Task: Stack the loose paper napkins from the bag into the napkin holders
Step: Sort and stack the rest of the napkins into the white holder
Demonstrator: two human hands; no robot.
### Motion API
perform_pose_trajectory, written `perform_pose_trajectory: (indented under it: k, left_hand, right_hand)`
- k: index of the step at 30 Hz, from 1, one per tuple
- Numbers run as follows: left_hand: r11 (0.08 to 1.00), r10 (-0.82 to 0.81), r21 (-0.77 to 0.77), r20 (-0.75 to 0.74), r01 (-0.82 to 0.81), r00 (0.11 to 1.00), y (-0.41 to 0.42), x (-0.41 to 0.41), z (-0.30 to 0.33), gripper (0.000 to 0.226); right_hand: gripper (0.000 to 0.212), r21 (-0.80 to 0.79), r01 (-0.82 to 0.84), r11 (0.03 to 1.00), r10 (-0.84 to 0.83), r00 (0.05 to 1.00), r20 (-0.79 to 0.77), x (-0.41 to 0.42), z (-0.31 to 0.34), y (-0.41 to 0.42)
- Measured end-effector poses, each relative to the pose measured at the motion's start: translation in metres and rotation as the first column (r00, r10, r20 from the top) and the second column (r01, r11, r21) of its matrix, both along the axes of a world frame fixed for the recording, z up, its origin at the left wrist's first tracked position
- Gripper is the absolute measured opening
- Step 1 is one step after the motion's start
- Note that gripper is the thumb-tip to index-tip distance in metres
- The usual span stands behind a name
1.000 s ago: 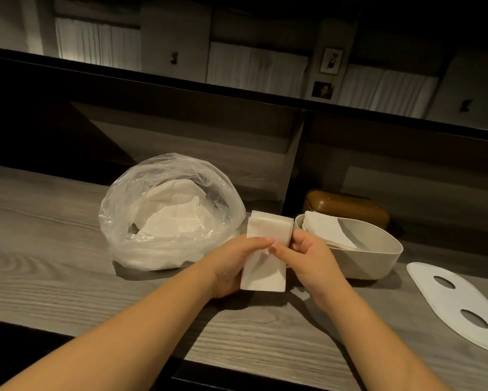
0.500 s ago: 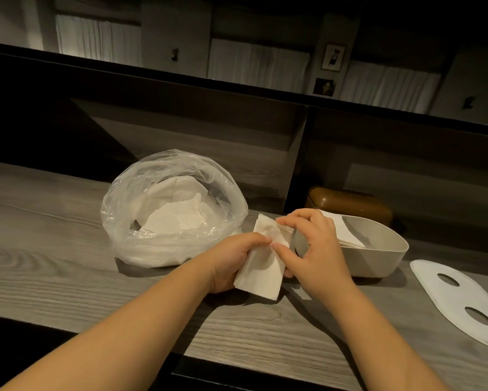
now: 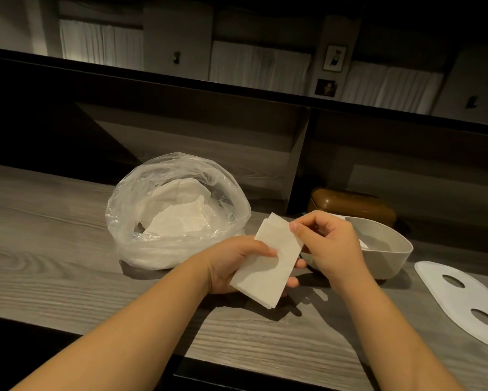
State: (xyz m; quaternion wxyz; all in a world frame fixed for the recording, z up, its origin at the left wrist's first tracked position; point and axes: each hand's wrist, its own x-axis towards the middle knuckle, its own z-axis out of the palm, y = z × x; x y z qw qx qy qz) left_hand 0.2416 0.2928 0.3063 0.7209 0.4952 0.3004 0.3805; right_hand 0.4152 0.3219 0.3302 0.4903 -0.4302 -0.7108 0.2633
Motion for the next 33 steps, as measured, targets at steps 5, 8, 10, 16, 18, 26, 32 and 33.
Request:
perform_pose_trajectory:
  k: [5,8,10,16,18,26,32,33]
  left_hand:
    - [0.999,0.039,-0.004,0.014,-0.039,0.999,0.001,-0.001,0.000,0.038]
    - [1.000,0.022,-0.018,0.023,-0.022,0.999,0.001,-0.002,-0.001,0.043]
    - [0.999,0.033,-0.025,0.025,-0.032,0.999,0.001,-0.001,0.000,0.036]
    - [0.966,0.240,-0.092,-0.017,-0.241,0.971,0.005,0.005,0.001,0.024]
    - [0.951,0.276,-0.143,-0.005,-0.274,0.961,0.008,0.005,0.002,0.041]
    - [0.954,0.265,-0.122,-0.092,-0.275,0.960,0.006,0.009,0.002,0.056]
    - [0.947,0.287,-0.110,-0.131,-0.301,0.949,0.005,0.009,0.001,0.049]
    - [0.945,0.295,-0.104,-0.141,-0.310,0.945,0.005,0.010,0.000,0.042]
  right_hand:
    - [0.014,0.185,0.089,0.979,-0.089,0.996,-0.008,-0.002,0.002,0.004]
    - [0.008,0.260,0.188,0.947,-0.148,0.975,-0.167,0.005,0.009,0.004]
    - [0.007,0.191,0.251,0.949,-0.162,0.907,-0.388,0.013,0.017,0.004]
    - [0.010,-0.130,-0.150,0.980,0.095,0.931,-0.352,0.008,0.021,-0.010]
    - [0.010,-0.052,-0.087,0.995,0.087,0.996,-0.004,-0.007,0.008,-0.009]
    - [0.023,0.132,0.079,0.988,-0.097,0.986,0.137,-0.021,-0.010,0.003]
    - [0.022,0.106,0.095,0.990,-0.107,0.987,0.117,-0.020,-0.012,0.005]
    - [0.022,0.100,0.090,0.991,-0.101,0.989,0.104,-0.019,-0.013,0.005]
